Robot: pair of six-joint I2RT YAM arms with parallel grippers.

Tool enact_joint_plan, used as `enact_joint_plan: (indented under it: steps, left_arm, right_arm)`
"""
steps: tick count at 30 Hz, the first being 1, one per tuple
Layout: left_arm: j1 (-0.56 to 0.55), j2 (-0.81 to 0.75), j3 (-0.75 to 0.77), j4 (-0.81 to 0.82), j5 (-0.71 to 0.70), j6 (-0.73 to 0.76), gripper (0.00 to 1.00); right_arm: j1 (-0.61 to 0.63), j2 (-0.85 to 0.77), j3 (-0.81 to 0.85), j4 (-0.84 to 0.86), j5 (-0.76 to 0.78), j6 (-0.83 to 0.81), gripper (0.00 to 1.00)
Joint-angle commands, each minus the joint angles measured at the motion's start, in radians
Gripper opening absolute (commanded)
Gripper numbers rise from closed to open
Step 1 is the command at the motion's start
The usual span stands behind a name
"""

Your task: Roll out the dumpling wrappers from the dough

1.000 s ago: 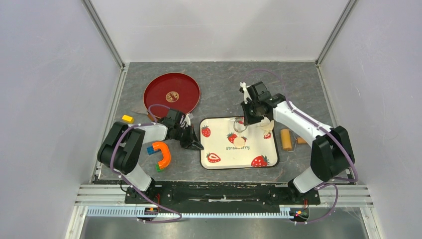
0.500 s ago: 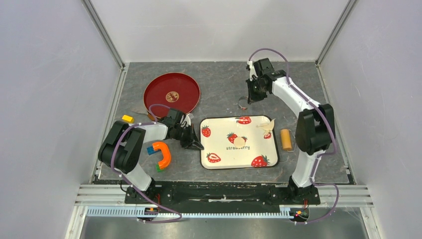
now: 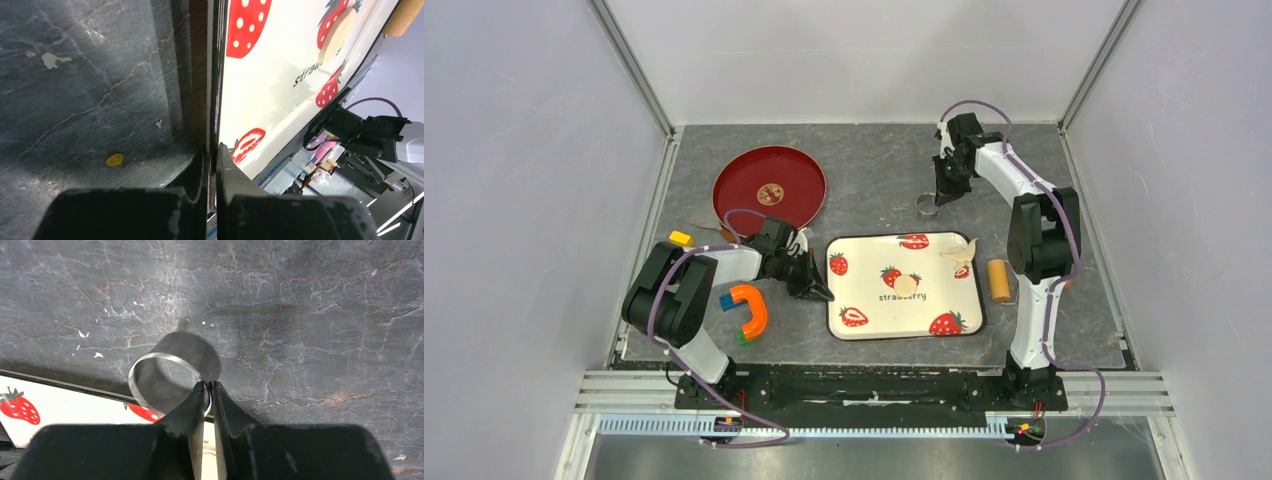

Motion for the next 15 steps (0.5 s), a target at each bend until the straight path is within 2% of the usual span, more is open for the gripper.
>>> enact_joint_plan:
  steps: [1, 4, 10, 15]
  left_arm:
    - [-0.008, 0.065, -0.034, -0.057, -0.191, 0.076, 0.02]
    - [-0.007, 0.060, -0.033, -0.059, -0.190, 0.075, 0.02]
    - [-0.008, 0.047, -0.029, -0.070, -0.203, 0.080, 0.02]
    - [-0.018, 0.043, -0.026, -0.054, -0.199, 0.067, 0.02]
  right_arm:
    - [0.006, 0.002, 0.004, -0.003, 0.010, -0.019, 0.13]
    - [0.005, -0.014, -0.015, 0.013, 0.015, -0.019, 0.17]
    - [0.005, -0.065, -0.024, 0.032, 0.013, -0.011, 0.40]
    - [0.006, -0.168, -0.124, 0.078, -0.024, -0.003, 0.56]
